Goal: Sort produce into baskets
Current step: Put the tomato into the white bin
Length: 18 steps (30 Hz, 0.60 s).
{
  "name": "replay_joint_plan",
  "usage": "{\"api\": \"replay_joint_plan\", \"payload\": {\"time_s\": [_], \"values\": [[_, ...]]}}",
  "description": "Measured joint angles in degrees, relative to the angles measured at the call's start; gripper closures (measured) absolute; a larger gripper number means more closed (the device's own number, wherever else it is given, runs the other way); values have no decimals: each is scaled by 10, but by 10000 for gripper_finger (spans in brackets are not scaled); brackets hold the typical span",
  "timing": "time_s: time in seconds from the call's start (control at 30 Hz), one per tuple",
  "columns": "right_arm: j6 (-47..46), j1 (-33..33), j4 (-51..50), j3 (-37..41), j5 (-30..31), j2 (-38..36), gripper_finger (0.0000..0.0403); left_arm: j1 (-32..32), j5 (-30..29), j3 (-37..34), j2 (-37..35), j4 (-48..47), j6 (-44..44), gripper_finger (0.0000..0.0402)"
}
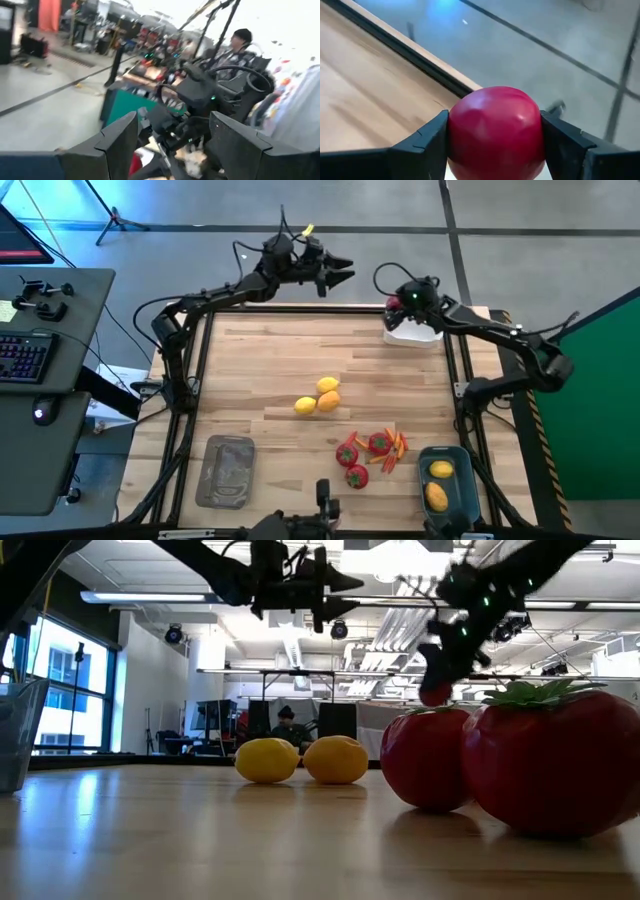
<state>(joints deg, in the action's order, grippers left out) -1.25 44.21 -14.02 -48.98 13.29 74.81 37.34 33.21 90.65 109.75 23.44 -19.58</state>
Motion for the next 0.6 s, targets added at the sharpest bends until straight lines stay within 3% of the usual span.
{"api": "replay_joint_plan", "payload": {"time_s": [0.23, 0.43, 0.6], "values": [[-54, 31, 105, 99, 0, 0, 168, -4, -15, 0, 0, -57, 28, 170], [-108, 48, 117, 115, 10, 20, 168, -4, -25, 0, -10, -103, 45, 170], [-160, 51, 116, 115, 2, 49, 168, -4, -77, 0, -21, -181, 112, 170]]}}
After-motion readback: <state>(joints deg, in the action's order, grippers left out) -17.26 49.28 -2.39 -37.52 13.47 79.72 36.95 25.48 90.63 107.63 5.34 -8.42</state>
